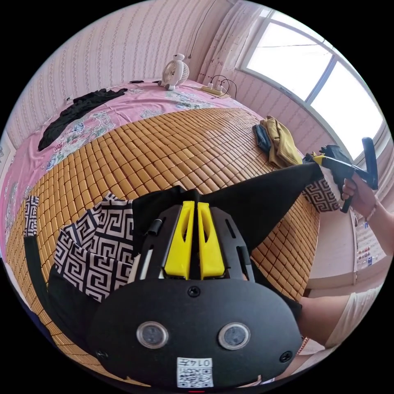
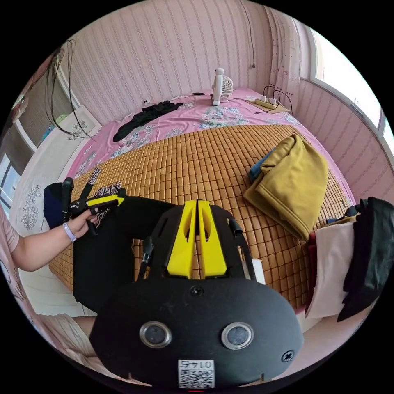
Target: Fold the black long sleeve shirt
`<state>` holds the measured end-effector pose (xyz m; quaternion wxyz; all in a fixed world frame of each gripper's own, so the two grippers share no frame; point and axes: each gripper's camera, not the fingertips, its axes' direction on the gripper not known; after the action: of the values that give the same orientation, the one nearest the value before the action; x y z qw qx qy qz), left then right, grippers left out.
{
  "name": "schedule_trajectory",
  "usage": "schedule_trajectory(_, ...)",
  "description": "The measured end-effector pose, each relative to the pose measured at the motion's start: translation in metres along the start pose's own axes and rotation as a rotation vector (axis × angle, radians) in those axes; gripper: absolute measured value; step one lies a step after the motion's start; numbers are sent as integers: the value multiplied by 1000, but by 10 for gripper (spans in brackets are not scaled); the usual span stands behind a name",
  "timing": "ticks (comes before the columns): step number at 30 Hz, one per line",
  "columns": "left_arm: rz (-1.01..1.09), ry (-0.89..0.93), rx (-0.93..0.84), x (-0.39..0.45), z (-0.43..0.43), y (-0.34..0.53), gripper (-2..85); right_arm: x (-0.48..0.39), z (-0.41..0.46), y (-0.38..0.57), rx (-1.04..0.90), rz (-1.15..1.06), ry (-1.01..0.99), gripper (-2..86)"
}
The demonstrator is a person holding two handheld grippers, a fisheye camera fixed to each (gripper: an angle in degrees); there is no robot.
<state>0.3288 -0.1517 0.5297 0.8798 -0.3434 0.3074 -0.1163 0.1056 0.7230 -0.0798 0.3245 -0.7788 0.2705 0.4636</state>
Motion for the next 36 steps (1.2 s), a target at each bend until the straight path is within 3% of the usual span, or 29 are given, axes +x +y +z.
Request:
schedule_trajectory(6,7,-59,-94,1,41,-26,-10,60,46,0,-99,76,185,4)
schedule_trajectory(9,-17,-67,-140,-2,62,-38,-9,69,27,21,-71,130,149,23)
schedule_trajectory(16,-24,-71,-151,4,93,-48,-9,-23,67,25,-132,-168,-76,103)
schedule_trajectory(19,-21,-79,-158,7,98,-53,-9,-39,113,22,-271,-171,-10,106)
schedule_trajectory(21,-28,-70,-161,6,101,-55,-9,-37,103,23,-172,-154,27,57)
schedule_trajectory(23,-39,-58,-160,4,103,-57,-9,-25,97,23,-199,-90,42,34)
schedule_trajectory(27,-38,-69,-153,7,104,-59,-9,45,41,34,-34,230,-52,19)
schedule_trajectory(36,-77,-69,-133,13,99,-59,-5,160,5,59,113,669,85,11)
